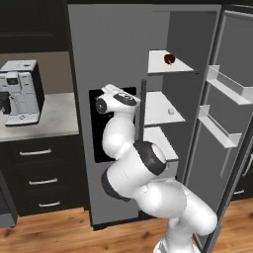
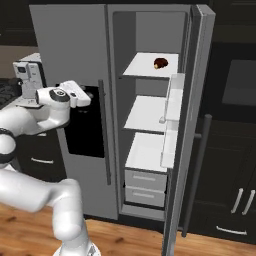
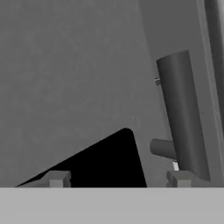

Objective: Pick up the frozen steak from the freezer, place it on any shelf in the fridge, and close the fridge and freezer doors when done.

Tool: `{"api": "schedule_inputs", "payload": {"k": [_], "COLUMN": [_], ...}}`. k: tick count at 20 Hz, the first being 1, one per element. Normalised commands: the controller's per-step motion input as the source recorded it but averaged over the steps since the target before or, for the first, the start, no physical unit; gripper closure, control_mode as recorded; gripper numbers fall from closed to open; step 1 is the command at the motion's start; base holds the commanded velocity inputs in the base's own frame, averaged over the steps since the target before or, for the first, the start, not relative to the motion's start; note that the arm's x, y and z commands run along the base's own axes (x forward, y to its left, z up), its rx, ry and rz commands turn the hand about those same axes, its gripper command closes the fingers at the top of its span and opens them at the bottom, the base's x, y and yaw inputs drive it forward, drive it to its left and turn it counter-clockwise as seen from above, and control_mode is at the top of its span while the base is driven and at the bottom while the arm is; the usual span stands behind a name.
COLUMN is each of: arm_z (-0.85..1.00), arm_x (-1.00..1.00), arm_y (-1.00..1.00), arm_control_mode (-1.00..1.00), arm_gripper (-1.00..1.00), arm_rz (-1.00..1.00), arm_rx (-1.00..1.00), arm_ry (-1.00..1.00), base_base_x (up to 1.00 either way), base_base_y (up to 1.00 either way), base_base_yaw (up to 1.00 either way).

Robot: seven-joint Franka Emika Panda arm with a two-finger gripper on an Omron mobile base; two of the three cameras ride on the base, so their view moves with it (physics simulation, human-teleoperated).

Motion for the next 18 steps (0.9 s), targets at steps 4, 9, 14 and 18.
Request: {"api": "schedule_inputs", "payload": {"k": [4,9,14,18], "arm_z": [0.00,0.38,1.00,1.00], "arm_x": [0.79,-0.02,-0.99,-1.00], "arm_y": [-0.10,0.00,0.00,0.00], "arm_control_mode": [-1.00,-1.00,-1.00,-1.00], "arm_gripper": [-1.00,-1.00,-1.00,-1.00], "arm_rz": [0.00,0.00,0.02,0.04], "arm_rx": [0.00,0.00,0.00,0.00], "arm_ry": [0.04,0.09,0.00,0.02], "base_base_x": [0.00,0.00,0.00,0.00], "base_base_y": [0.00,0.00,0.00,0.00], "base_base_yaw": [0.00,0.00,0.00,0.00]}}
